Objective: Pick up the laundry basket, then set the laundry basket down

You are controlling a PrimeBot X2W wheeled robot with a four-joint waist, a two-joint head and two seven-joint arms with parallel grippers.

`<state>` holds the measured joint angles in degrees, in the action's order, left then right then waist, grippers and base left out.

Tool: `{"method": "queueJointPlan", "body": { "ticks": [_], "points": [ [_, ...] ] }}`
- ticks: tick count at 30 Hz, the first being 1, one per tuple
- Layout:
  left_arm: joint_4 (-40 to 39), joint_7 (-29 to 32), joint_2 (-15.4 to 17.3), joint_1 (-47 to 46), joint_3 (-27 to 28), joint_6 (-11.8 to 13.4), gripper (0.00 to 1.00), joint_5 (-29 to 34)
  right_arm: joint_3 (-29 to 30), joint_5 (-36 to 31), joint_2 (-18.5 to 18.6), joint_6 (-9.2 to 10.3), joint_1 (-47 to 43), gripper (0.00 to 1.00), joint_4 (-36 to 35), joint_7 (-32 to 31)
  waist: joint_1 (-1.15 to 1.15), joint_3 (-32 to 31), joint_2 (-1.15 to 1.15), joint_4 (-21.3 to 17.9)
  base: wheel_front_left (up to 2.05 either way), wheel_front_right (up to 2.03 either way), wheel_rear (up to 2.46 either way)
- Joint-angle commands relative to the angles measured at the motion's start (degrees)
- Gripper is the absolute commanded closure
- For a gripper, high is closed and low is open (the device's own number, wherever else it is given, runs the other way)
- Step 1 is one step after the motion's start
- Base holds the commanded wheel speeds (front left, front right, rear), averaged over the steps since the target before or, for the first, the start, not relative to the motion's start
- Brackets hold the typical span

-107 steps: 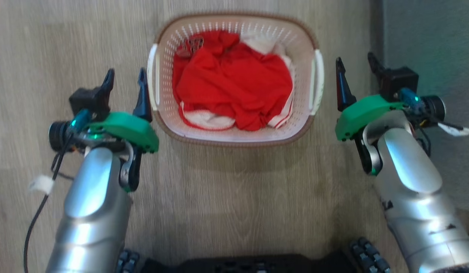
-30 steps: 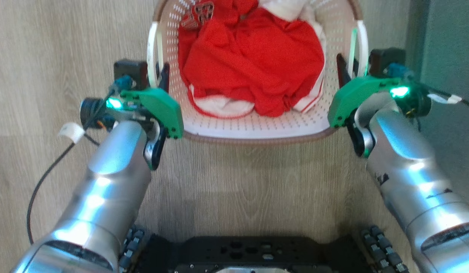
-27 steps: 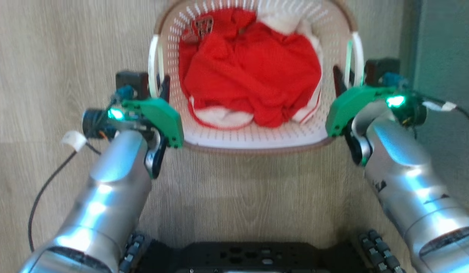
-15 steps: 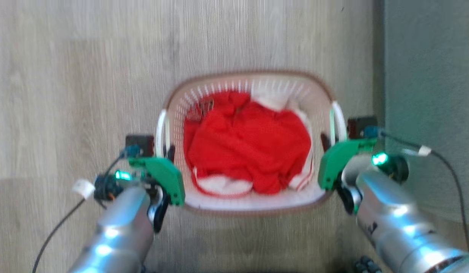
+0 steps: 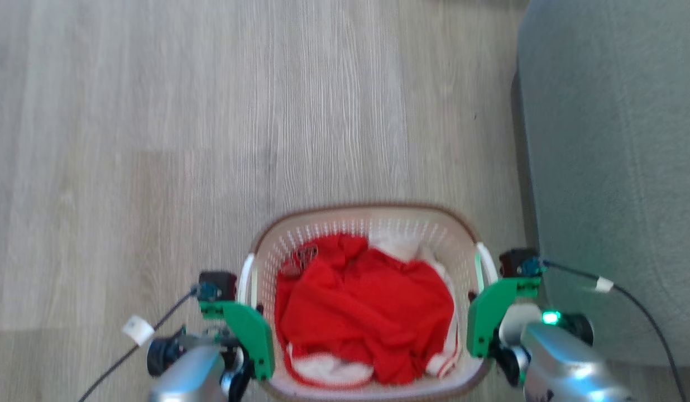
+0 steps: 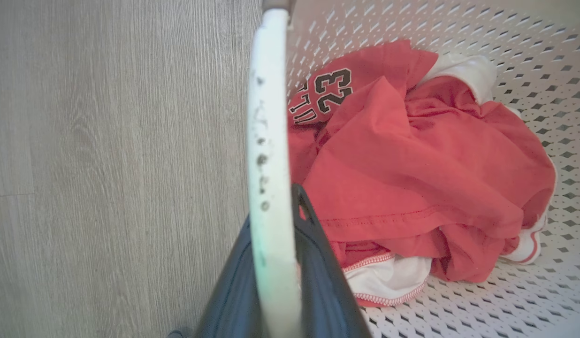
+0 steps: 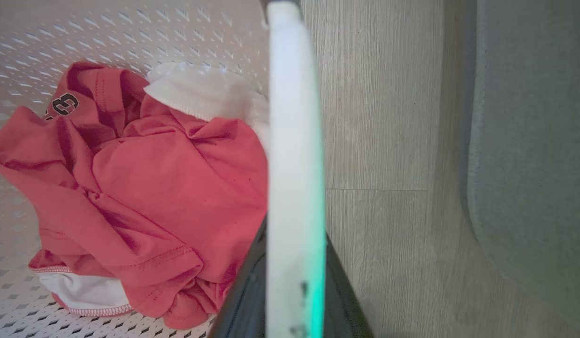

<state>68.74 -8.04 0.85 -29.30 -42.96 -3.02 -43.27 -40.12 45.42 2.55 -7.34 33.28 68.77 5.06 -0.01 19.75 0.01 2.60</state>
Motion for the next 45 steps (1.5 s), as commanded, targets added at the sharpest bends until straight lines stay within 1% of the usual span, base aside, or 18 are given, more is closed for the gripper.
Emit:
{"method": "queueJointPlan", "body": {
  "ticks": [1,10,17,30,45],
  "points": [
    [0.10,-0.01,2.03,0.69,0.52,-0.07,1.00,-0.48,-1.45,0.64,0.32,-0.14,-1.89,1.00,-0.31,-0.19,0.01,-3.78,-0.01,-0.05,0.00,0.00,0.00],
    [0.18,1.93,2.03,6.09,-3.28,-0.18,1.00,-3.27,-5.97,5.68,0.32,-0.14,-6.84,1.00,-0.24,-3.17,0.01,-12.28,-0.01,0.07,0.00,0.00,0.00],
    [0.20,3.79,2.03,8.18,-5.84,-0.27,1.00,-4.81,-8.92,8.92,0.32,-0.14,-9.22,1.00,-0.20,-5.01,0.01,-15.98,-0.01,0.50,0.00,0.00,0.00],
    [1.40,3.92,2.03,8.92,-8.36,-0.24,1.00,-6.54,-13.43,13.35,0.32,-0.14,-10.20,1.00,-0.25,-5.27,0.01,-18.61,-0.01,0.08,0.00,0.00,0.00],
    [2.07,3.52,2.03,7.85,-10.19,-0.31,1.00,-8.12,-17.37,17.24,0.32,-0.14,-8.89,1.00,0.33,-4.05,0.01,-18.09,-0.01,-0.24,0.00,0.00,0.00]
  ]
}}
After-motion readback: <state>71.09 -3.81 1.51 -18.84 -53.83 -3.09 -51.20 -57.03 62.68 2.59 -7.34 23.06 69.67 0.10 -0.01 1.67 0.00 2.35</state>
